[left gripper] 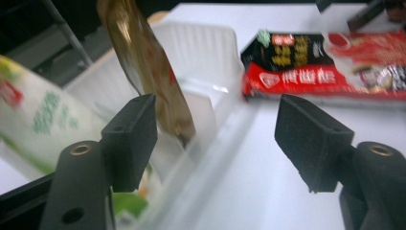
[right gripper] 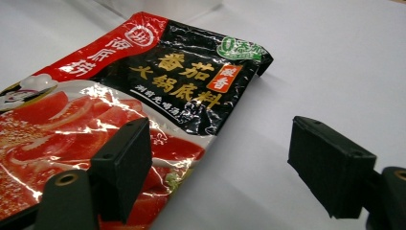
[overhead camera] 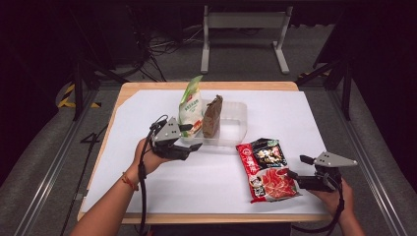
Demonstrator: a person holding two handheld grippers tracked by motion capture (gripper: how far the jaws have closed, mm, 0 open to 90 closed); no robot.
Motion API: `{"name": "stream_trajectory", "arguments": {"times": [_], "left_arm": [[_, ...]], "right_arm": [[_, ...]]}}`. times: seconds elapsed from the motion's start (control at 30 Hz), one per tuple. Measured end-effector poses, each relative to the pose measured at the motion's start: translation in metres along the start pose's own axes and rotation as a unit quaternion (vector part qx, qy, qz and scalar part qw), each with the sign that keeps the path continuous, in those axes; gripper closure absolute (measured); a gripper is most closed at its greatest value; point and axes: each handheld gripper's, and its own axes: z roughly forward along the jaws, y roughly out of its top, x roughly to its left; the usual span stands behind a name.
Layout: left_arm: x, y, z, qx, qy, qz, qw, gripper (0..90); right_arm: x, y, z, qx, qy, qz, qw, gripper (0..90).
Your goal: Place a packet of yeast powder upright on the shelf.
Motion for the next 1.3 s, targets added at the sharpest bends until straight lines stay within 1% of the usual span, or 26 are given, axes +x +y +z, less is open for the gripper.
{"name": "stream_trajectory", "arguments": {"times": [0.03, 0.07, 0.13, 0.2, 0.27, 0.3, 0.37, 0.4, 0.43, 0.53, 0.6, 0.63, 0.67, 0.73, 0.77, 0.83, 0.9, 0.93, 1.0, 1.03, 1.07, 1.13, 1.2, 1.23, 1.27, 1.3], "left_arm": [[-0.001, -0.004, -0.002, 0.005, 0.000, 0.000, 1.0000, 29.6], [-0.003, -0.009, -0.004, 0.014, -0.006, -0.001, 0.9999, 29.7], [-0.006, -0.020, -0.008, 0.031, -0.004, 0.003, 0.9995, 28.8], [-0.009, -0.032, -0.012, 0.047, -0.007, -0.005, 0.9989, 27.1], [-0.012, -0.042, -0.015, 0.052, -0.007, -0.009, 0.9986, 26.4], [-0.016, -0.048, -0.017, 0.053, -0.007, -0.007, 0.9985, 27.4], [-0.022, -0.056, -0.019, 0.060, -0.006, 0.006, 0.9982, 28.0], [-0.025, -0.061, -0.020, 0.070, -0.017, 0.004, 0.9974, 27.8], [-0.026, -0.065, -0.021, 0.083, -0.030, -0.006, 0.9961, 28.7], [-0.030, -0.078, -0.028, 0.073, -0.038, -0.029, 0.9961, 31.8], [-0.031, -0.084, -0.032, 0.075, -0.034, -0.031, 0.9961, 31.6], [-0.031, -0.086, -0.035, 0.072, -0.033, -0.039, 0.9961, 31.5], [-0.030, -0.087, -0.037, 0.065, -0.036, -0.047, 0.9961, 31.5], [-0.027, -0.085, -0.040, 0.052, -0.033, -0.053, 0.9967, 32.0], [-0.026, -0.085, -0.041, 0.046, -0.033, -0.054, 0.9969, 32.0], [-0.026, -0.084, -0.041, 0.044, -0.031, -0.056, 0.9970, 32.0], [-0.026, -0.085, -0.041, 0.044, -0.030, -0.056, 0.9970, 31.8], [-0.026, -0.085, -0.040, 0.044, -0.031, -0.058, 0.9969, 31.2], [-0.026, -0.084, -0.039, 0.044, -0.032, -0.055, 0.9970, 30.9], [-0.027, -0.084, -0.039, 0.043, -0.032, -0.057, 0.9970, 30.8], [-0.028, -0.083, -0.039, 0.041, -0.034, -0.057, 0.9970, 30.8], [-0.028, -0.083, -0.039, 0.041, -0.035, -0.056, 0.9970, 30.7], [-0.029, -0.084, -0.036, 0.047, -0.037, -0.055, 0.9967, 30.1], [-0.029, -0.085, -0.036, 0.052, -0.035, -0.051, 0.9967, 30.1], [-0.029, -0.085, -0.035, 0.054, -0.035, -0.051, 0.9966, 29.9], [-0.029, -0.085, -0.035, 0.053, -0.036, -0.056, 0.9964, 29.8]], "right_arm": [[0.001, 0.000, 0.000, 0.002, 0.002, -0.003, 1.0000, 23.3], [0.001, 0.001, -0.001, 0.003, 0.002, -0.005, 1.0000, 23.2], [0.001, 0.001, -0.002, 0.002, 0.005, -0.004, 1.0000, 23.2], [0.001, 0.000, -0.002, 0.004, 0.013, 0.004, 0.9999, 23.7], [0.001, -0.001, -0.001, 0.012, 0.026, 0.004, 0.9996, 25.8], [0.002, -0.002, -0.001, 0.016, 0.030, 0.003, 0.9994, 27.2], [0.005, -0.001, 0.001, 0.021, 0.046, 0.005, 0.9987, 29.3], [0.005, -0.001, 0.001, 0.024, 0.053, 0.006, 0.9983, 30.1], [0.007, 0.000, 0.002, 0.029, 0.061, 0.006, 0.9977, 31.7], [0.009, 0.000, 0.005, 0.047, 0.081, -0.001, 0.9956, 38.5], [0.010, 0.001, 0.003, 0.050, 0.093, -0.004, 0.9945, 45.6], [0.009, 0.001, 0.001, 0.049, 0.092, -0.007, 0.9946, 53.9], [0.008, 0.002, -0.002, 0.044, 0.087, -0.008, 0.9952, 58.3], [0.004, 0.002, -0.007, 0.033, 0.079, 0.008, 0.9963, 68.8], [0.001, 0.001, -0.008, 0.038, 0.069, 0.009, 0.9969, 74.7], [0.000, -0.001, -0.007, 0.049, 0.051, 0.001, 0.9975, 81.8], [-0.001, -0.003, -0.006, 0.062, 0.040, -0.001, 0.9973, 87.2], [-0.001, -0.003, -0.004, 0.074, 0.041, -0.005, 0.9964, 89.5], [0.002, -0.003, 0.000, 0.092, 0.042, -0.018, 0.9947, 90.0], [0.003, -0.003, 0.000, 0.093, 0.037, -0.026, 0.9947, 90.0], [0.003, -0.003, -0.001, 0.093, 0.039, -0.027, 0.9945, 90.0], [0.002, -0.003, -0.003, 0.094, 0.057, -0.026, 0.9936, 90.0], [0.002, -0.004, -0.004, 0.093, 0.078, -0.022, 0.9924, 90.0], [0.002, -0.004, -0.004, 0.093, 0.078, -0.022, 0.9924, 90.0], [0.002, -0.004, -0.003, 0.094, 0.085, -0.020, 0.9918, 90.0], [0.003, -0.004, -0.003, 0.096, 0.088, -0.022, 0.9912, 90.0]]}}
